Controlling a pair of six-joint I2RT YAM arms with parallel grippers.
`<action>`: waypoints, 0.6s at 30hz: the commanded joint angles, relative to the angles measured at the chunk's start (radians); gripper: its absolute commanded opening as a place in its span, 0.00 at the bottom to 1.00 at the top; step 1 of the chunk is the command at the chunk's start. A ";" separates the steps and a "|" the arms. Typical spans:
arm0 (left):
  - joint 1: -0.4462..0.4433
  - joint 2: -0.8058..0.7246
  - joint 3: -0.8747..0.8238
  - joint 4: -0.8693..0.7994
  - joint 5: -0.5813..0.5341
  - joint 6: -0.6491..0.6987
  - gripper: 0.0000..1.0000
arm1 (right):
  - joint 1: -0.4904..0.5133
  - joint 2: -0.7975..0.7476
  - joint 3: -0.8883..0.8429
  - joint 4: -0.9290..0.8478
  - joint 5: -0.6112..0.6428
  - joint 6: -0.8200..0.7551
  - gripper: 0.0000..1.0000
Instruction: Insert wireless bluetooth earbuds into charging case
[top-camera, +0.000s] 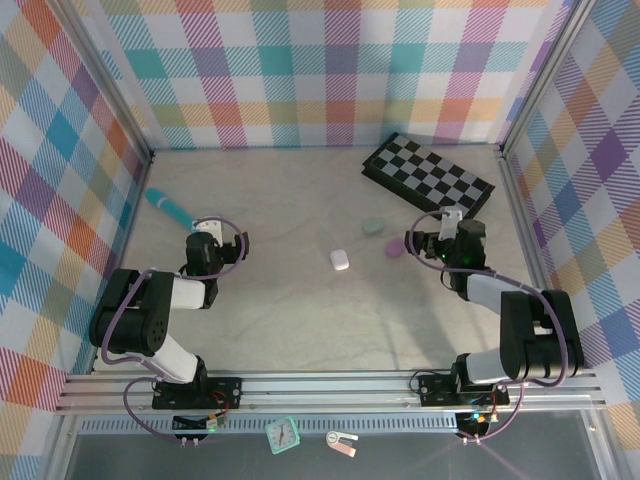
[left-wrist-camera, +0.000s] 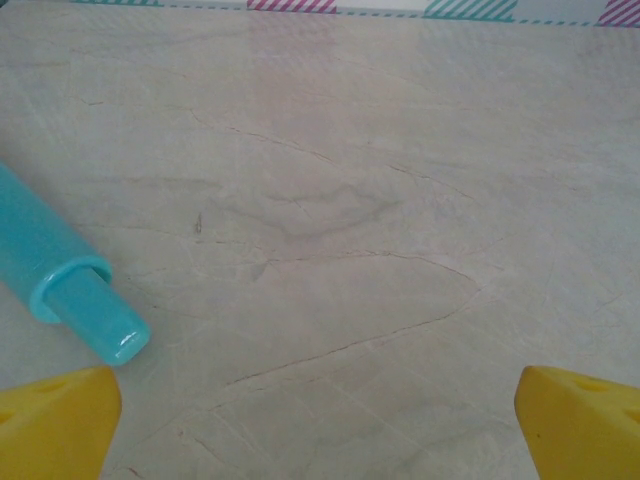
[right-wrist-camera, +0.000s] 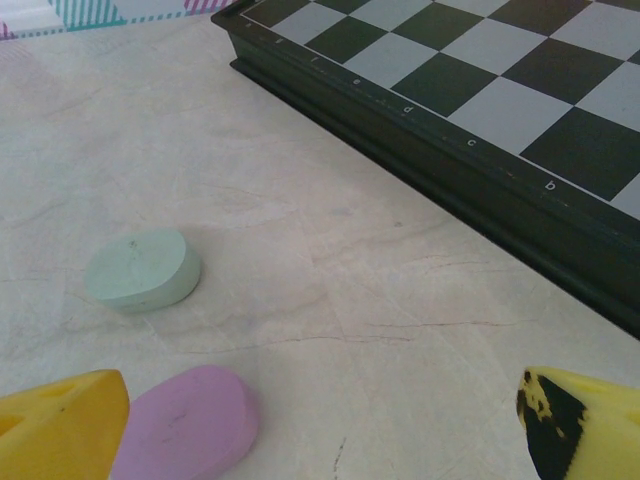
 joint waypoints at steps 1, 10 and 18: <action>0.013 0.004 0.007 0.005 0.018 -0.009 1.00 | -0.007 0.009 0.028 -0.023 -0.026 0.008 0.99; 0.012 0.003 0.007 0.006 0.018 -0.010 1.00 | -0.025 -0.003 -0.054 0.172 0.070 -0.059 0.99; 0.012 0.003 0.007 0.005 0.016 -0.008 1.00 | -0.049 0.114 -0.046 0.265 0.058 -0.028 0.99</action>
